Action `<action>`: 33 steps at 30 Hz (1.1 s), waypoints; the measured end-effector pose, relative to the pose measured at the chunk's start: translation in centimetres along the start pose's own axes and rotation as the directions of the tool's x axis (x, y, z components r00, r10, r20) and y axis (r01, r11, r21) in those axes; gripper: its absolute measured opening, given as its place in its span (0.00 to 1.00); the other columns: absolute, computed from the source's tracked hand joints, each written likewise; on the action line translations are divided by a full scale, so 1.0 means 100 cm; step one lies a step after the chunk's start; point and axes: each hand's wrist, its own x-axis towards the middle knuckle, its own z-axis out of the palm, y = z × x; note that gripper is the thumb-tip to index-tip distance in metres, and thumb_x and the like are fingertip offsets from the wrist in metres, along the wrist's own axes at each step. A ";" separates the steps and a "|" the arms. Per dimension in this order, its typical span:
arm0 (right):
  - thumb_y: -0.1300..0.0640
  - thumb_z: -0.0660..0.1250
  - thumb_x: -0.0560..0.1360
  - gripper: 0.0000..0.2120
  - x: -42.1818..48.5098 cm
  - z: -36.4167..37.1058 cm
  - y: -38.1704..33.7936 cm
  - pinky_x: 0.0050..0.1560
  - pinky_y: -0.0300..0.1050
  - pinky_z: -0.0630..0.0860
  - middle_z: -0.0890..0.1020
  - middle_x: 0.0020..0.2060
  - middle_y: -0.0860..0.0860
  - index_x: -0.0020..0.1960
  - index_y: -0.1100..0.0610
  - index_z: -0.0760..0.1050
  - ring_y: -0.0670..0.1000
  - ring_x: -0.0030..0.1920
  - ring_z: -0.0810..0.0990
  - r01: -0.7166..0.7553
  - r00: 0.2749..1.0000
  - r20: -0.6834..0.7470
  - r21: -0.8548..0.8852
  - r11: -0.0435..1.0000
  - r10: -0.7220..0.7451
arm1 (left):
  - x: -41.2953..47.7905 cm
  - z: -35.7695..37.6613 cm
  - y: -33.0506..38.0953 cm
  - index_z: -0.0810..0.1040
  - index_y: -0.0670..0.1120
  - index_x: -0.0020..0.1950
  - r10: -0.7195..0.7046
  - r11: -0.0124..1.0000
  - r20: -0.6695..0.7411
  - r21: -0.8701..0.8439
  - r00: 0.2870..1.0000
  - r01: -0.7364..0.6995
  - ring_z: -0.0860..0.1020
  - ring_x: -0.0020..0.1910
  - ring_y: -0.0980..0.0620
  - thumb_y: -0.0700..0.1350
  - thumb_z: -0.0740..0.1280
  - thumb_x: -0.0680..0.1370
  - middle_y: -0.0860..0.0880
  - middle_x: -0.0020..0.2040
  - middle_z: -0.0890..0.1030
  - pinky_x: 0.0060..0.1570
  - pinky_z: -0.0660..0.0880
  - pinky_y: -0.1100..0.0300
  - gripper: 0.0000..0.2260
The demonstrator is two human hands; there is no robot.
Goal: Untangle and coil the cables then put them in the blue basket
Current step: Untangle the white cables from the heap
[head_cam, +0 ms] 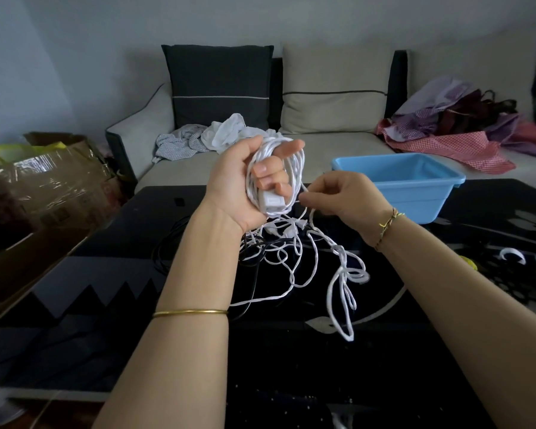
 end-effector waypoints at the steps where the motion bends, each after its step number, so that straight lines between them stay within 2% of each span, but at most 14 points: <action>1: 0.57 0.75 0.68 0.08 0.000 -0.003 -0.005 0.40 0.42 0.72 0.79 0.29 0.50 0.34 0.55 0.78 0.47 0.32 0.74 0.016 0.999 -0.045 -0.108 0.994 -0.021 | 0.000 0.003 0.001 0.77 0.38 0.49 -0.003 0.999 0.008 0.039 1.000 0.003 0.61 0.18 0.59 0.50 0.50 0.82 0.54 0.18 0.63 0.25 0.65 0.68 0.21; 4: 0.57 0.74 0.68 0.07 0.001 -0.013 -0.021 0.41 0.42 0.75 0.79 0.27 0.51 0.34 0.55 0.79 0.45 0.29 0.75 0.087 0.978 -0.146 -0.368 0.926 -0.150 | -0.001 0.013 0.003 0.77 0.38 0.49 0.007 0.995 0.053 0.095 0.999 -0.012 0.61 0.18 0.59 0.50 0.49 0.82 0.54 0.18 0.63 0.25 0.65 0.67 0.22; 8: 0.63 0.70 0.71 0.06 0.003 -0.009 -0.025 0.46 0.51 0.79 0.82 0.30 0.56 0.35 0.56 0.79 0.55 0.35 0.82 0.128 0.953 -0.208 -0.380 0.916 -0.219 | -0.001 0.024 0.003 0.77 0.37 0.49 0.036 0.983 0.087 0.175 0.996 -0.051 0.60 0.19 0.59 0.49 0.48 0.82 0.55 0.18 0.62 0.25 0.64 0.66 0.22; 11: 0.63 0.69 0.70 0.07 0.007 -0.007 -0.021 0.42 0.43 0.72 0.79 0.32 0.50 0.37 0.53 0.78 0.54 0.40 0.80 0.121 0.924 -0.275 -0.451 0.884 -0.267 | -0.001 0.029 0.001 0.76 0.35 0.50 0.051 0.972 0.091 0.224 0.995 -0.070 0.60 0.20 0.59 0.49 0.48 0.82 0.54 0.18 0.62 0.26 0.63 0.65 0.22; 13: 0.66 0.69 0.69 0.10 0.010 -0.006 -0.018 0.42 0.45 0.73 0.77 0.28 0.45 0.35 0.53 0.75 0.52 0.37 0.78 0.090 0.941 -0.291 -0.281 0.955 -0.174 | 0.000 0.031 0.001 0.76 0.35 0.50 0.061 0.969 0.090 0.232 0.994 -0.081 0.60 0.20 0.59 0.49 0.48 0.82 0.54 0.18 0.62 0.26 0.63 0.65 0.22; 15: 0.71 0.67 0.71 0.11 0.009 -0.001 -0.018 0.44 0.53 0.79 0.79 0.29 0.49 0.37 0.57 0.77 0.52 0.33 0.79 0.023 0.984 -0.180 0.185 0.982 0.011 | 0.000 0.032 0.001 0.76 0.35 0.50 0.077 0.969 0.085 0.227 0.993 -0.094 0.60 0.19 0.58 0.49 0.48 0.82 0.54 0.18 0.62 0.26 0.63 0.65 0.22; 16: 0.72 0.65 0.73 0.10 0.009 0.002 -0.020 0.45 0.52 0.80 0.79 0.30 0.52 0.39 0.59 0.77 0.52 0.32 0.79 -0.040 0.993 -0.082 0.404 0.914 0.079 | 0.000 0.032 0.002 0.76 0.36 0.50 0.086 0.971 0.082 0.218 0.993 -0.102 0.60 0.19 0.59 0.49 0.48 0.82 0.55 0.18 0.62 0.26 0.63 0.65 0.22; 18: 0.70 0.62 0.76 0.08 0.008 0.006 -0.020 0.39 0.44 0.81 0.79 0.30 0.52 0.42 0.60 0.76 0.48 0.29 0.78 -0.169 0.986 0.113 0.636 0.753 0.126 | 0.000 0.032 0.002 0.76 0.37 0.50 0.106 0.977 0.077 0.175 0.991 -0.118 0.61 0.19 0.59 0.49 0.49 0.82 0.55 0.18 0.62 0.26 0.64 0.66 0.21; 19: 0.68 0.61 0.77 0.08 0.006 0.006 -0.019 0.33 0.39 0.79 0.79 0.28 0.51 0.43 0.60 0.76 0.46 0.27 0.77 -0.222 0.974 0.194 0.676 0.702 0.121 | -0.001 0.032 0.003 0.76 0.37 0.50 0.117 0.981 0.072 0.145 0.991 -0.126 0.61 0.19 0.59 0.49 0.49 0.82 0.55 0.19 0.62 0.26 0.64 0.66 0.21; 21: 0.64 0.59 0.79 0.08 0.004 0.005 -0.016 0.23 0.32 0.69 0.78 0.26 0.48 0.47 0.58 0.76 0.42 0.22 0.70 -0.278 0.951 0.291 0.667 0.691 0.102 | -0.001 0.030 0.003 0.76 0.37 0.50 0.138 0.986 0.048 0.086 0.989 -0.142 0.61 0.20 0.58 0.49 0.50 0.82 0.55 0.19 0.62 0.25 0.64 0.66 0.21; 24: 0.62 0.55 0.81 0.09 0.005 0.005 -0.010 0.20 0.32 0.54 0.79 0.27 0.49 0.48 0.58 0.73 0.41 0.18 0.61 -0.239 0.960 0.267 0.612 0.754 0.087 | -0.001 0.025 0.004 0.77 0.38 0.49 0.154 0.988 -0.019 0.020 0.988 -0.154 0.61 0.19 0.59 0.49 0.51 0.81 0.54 0.19 0.63 0.25 0.65 0.67 0.20; 26: 0.62 0.57 0.81 0.08 0.007 0.005 -0.009 0.20 0.34 0.53 0.81 0.28 0.51 0.43 0.59 0.69 0.42 0.18 0.60 -0.160 0.985 0.142 0.578 0.800 0.095 | -0.001 0.021 0.005 0.77 0.38 0.48 0.149 0.989 -0.076 -0.010 0.986 -0.150 0.61 0.18 0.59 0.48 0.52 0.81 0.54 0.19 0.63 0.25 0.65 0.68 0.19; 29: 0.61 0.61 0.79 0.08 0.009 0.002 -0.009 0.20 0.33 0.59 0.80 0.30 0.53 0.41 0.58 0.69 0.44 0.20 0.65 -0.061 0.990 -0.073 0.575 0.816 0.125 | -0.001 0.016 0.006 0.78 0.39 0.47 0.131 0.991 -0.168 0.029 0.977 -0.128 0.60 0.18 0.59 0.47 0.53 0.80 0.54 0.18 0.62 0.24 0.64 0.69 0.17; 33: 0.60 0.62 0.79 0.09 0.007 0.003 -0.007 0.21 0.35 0.64 0.77 0.30 0.52 0.40 0.59 0.72 0.45 0.22 0.68 -0.079 0.977 -0.125 0.547 0.833 0.174 | -0.001 0.017 0.001 0.77 0.41 0.45 0.097 0.993 -0.157 -0.052 0.983 -0.107 0.60 0.17 0.59 0.46 0.55 0.79 0.54 0.18 0.62 0.23 0.65 0.70 0.14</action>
